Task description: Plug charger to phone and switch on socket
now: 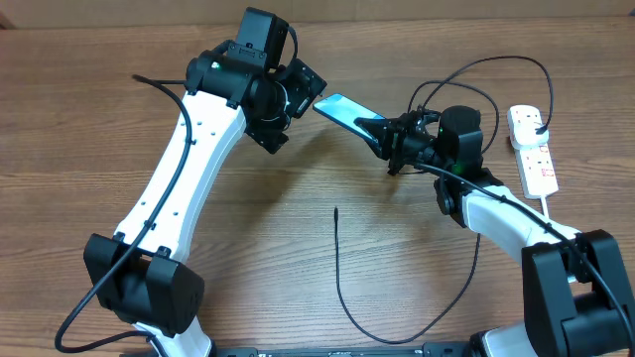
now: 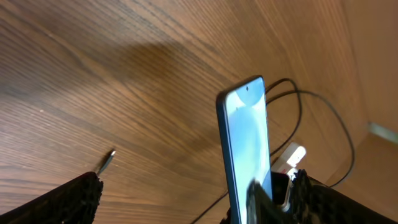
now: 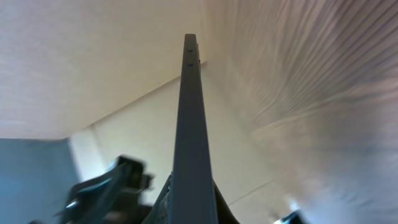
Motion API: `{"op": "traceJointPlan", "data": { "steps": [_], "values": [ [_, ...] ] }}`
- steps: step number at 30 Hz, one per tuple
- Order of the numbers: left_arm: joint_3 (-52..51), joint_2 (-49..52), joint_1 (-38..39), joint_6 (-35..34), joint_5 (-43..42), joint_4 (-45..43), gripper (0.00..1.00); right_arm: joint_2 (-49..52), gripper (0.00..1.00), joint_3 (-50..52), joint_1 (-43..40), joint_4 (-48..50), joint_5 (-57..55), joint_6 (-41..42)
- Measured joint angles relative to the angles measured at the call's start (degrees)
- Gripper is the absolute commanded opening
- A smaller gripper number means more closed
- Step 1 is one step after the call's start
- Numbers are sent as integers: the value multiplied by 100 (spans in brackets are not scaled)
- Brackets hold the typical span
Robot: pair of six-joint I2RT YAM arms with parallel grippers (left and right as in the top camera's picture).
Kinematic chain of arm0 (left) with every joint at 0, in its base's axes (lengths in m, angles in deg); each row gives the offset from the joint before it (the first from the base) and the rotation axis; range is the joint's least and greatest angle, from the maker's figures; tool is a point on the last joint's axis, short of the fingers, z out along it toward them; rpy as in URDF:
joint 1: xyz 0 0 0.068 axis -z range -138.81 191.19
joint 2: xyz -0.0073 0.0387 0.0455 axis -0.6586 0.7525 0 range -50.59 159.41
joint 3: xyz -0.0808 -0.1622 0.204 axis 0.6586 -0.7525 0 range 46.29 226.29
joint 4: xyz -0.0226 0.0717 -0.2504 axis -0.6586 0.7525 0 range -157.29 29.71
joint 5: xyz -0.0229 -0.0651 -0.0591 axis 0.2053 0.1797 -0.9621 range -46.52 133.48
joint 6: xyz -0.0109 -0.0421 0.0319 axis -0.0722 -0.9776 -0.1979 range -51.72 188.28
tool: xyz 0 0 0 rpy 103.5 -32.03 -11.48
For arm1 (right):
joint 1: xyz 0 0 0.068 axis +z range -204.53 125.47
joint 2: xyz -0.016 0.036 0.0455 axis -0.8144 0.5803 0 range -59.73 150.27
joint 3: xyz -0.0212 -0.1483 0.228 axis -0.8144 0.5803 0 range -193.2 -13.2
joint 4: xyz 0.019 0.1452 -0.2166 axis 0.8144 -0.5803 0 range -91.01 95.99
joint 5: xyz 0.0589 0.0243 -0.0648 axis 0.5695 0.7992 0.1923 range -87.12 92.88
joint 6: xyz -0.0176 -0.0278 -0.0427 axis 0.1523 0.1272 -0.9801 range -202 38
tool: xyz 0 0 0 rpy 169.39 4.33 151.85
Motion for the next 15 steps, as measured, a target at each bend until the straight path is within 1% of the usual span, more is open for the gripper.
{"op": "traceJointPlan", "data": {
  "steps": [4,8,15],
  "values": [
    [0,0,0,-184,-2,-289,100,0,4,0,0,417,212,769],
    [0,0,0,-507,-2,-372,100,7,4,0,0,918,345,1388],
    [0,0,0,-905,-2,-487,100,7,4,0,4,1366,459,1412]
  ]
}}
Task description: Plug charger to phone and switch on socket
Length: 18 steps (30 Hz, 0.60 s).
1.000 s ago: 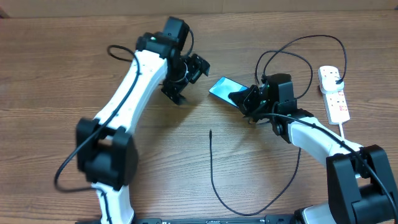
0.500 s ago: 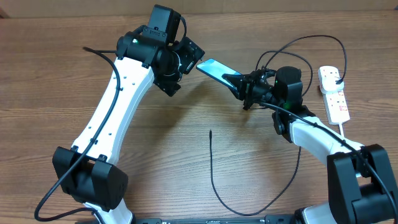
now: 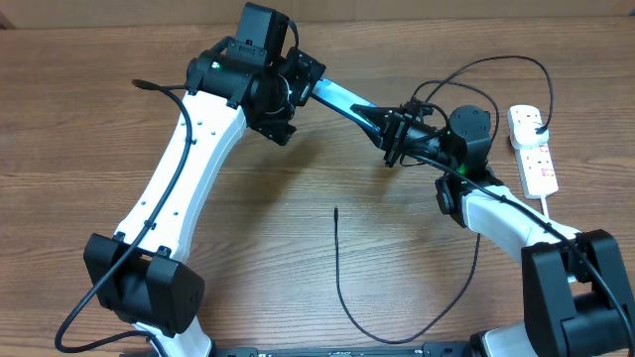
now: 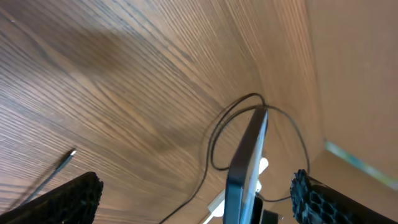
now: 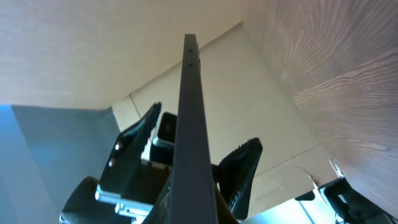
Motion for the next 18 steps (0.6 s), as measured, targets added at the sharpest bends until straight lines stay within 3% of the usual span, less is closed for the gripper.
{"op": "traceJointPlan", "data": {
  "steps": [18],
  "values": [
    [0,48,0,-164,-4,-192,100,0,4,0,326,96,48,0]
  ]
}}
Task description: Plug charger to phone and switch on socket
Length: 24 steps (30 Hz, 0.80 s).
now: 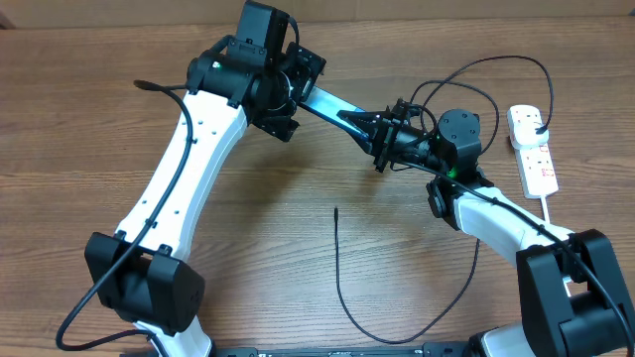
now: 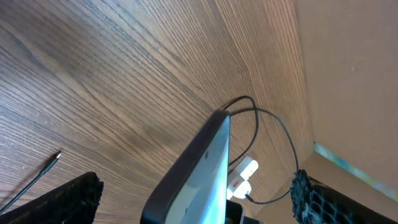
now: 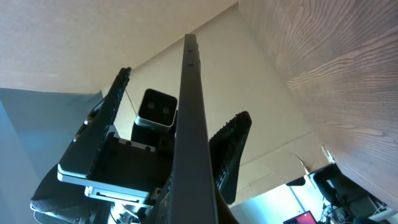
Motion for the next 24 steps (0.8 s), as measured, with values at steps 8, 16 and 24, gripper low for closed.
{"op": "traceJointPlan", "data": {
  "steps": [8,16,24],
  "values": [
    [0,127,72,0,2,-214,100,0,4,0,9,0,2,-2],
    [0,127,133,0,70,-275,100,0,4,0,9,52,-81,-2],
    [0,127,133,0,168,-372,100,0,4,0,9,514,-321,0]
  ]
}}
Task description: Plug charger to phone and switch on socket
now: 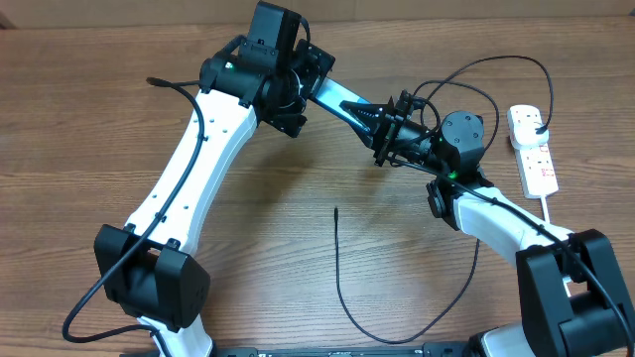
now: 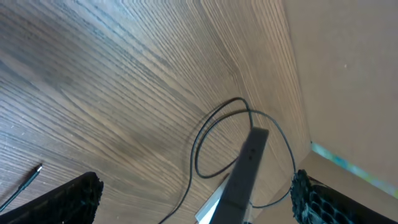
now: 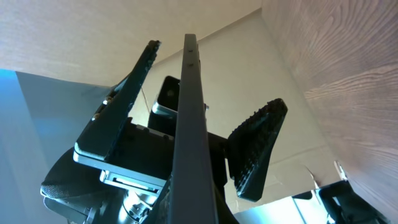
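The phone (image 1: 347,107) hangs tilted above the table, one end in my right gripper (image 1: 385,127), which is shut on it. In the right wrist view the phone (image 3: 189,118) shows edge-on, rising from the right gripper (image 3: 191,214). My left gripper (image 1: 314,87) stands open around the phone's other end. In the left wrist view its fingers (image 2: 62,199) sit wide apart, with the phone's edge (image 2: 244,171) between them and not touching. The charger cable's plug tip (image 1: 336,211) lies loose on the table. The white socket strip (image 1: 533,149) lies at the far right.
The black charger cable (image 1: 347,307) curves across the wooden table (image 1: 99,178) towards the front and back up to the right. A second black cable (image 1: 496,64) loops behind the right arm to the socket strip. A cardboard wall runs along the table's back edge.
The left arm has shifted a little to the right, so more of the phone's end lies between its open fingers. In the left wrist view the phone now shows edge-on instead of face-on.
At first my right gripper held the phone out to the left, with the open left gripper just beside its free end. Then the phone's end lay between the left fingers, and it went deeper at each moment. The left gripper has stayed open throughout.
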Motion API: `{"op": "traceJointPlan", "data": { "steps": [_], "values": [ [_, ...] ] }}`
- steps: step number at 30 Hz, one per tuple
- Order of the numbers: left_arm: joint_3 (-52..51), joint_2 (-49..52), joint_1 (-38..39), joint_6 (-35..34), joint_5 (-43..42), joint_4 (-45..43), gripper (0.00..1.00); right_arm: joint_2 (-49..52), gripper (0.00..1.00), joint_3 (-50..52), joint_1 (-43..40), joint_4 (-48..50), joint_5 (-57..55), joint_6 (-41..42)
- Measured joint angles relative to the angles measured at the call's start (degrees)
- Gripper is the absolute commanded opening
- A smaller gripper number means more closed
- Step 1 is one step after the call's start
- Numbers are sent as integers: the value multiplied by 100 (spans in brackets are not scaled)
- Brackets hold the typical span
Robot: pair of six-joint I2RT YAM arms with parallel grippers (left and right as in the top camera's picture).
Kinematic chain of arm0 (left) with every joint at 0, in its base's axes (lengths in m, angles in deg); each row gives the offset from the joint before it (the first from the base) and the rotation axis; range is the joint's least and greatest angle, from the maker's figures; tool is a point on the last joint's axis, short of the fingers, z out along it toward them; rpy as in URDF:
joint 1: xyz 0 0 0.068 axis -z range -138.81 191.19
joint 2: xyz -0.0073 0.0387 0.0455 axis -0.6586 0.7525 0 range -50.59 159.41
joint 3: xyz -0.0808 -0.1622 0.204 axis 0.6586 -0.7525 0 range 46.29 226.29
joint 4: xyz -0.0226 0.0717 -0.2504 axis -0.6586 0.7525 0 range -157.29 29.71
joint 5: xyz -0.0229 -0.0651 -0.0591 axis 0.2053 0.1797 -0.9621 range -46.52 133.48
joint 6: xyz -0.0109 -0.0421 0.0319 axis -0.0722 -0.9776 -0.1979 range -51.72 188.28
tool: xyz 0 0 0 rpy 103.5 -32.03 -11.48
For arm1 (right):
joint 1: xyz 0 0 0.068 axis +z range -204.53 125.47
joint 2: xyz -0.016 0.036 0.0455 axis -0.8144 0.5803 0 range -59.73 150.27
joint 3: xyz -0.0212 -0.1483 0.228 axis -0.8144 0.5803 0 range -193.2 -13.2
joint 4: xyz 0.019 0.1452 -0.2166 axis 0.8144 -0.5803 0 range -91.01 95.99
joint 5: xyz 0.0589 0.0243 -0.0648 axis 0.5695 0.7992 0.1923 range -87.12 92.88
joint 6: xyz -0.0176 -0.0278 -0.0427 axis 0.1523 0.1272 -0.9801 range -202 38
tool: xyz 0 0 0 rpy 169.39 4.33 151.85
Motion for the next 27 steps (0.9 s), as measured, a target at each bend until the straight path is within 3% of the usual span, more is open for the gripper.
{"op": "traceJointPlan", "data": {
  "steps": [18,27],
  "values": [
    [-2,0,-2,595,-197,-457,91,0,4,0,0,0,-92,0],
    [-487,0,-4,719,-647,-1202,87,0,4,0,-9,-46,-138,0]
  ]
}}
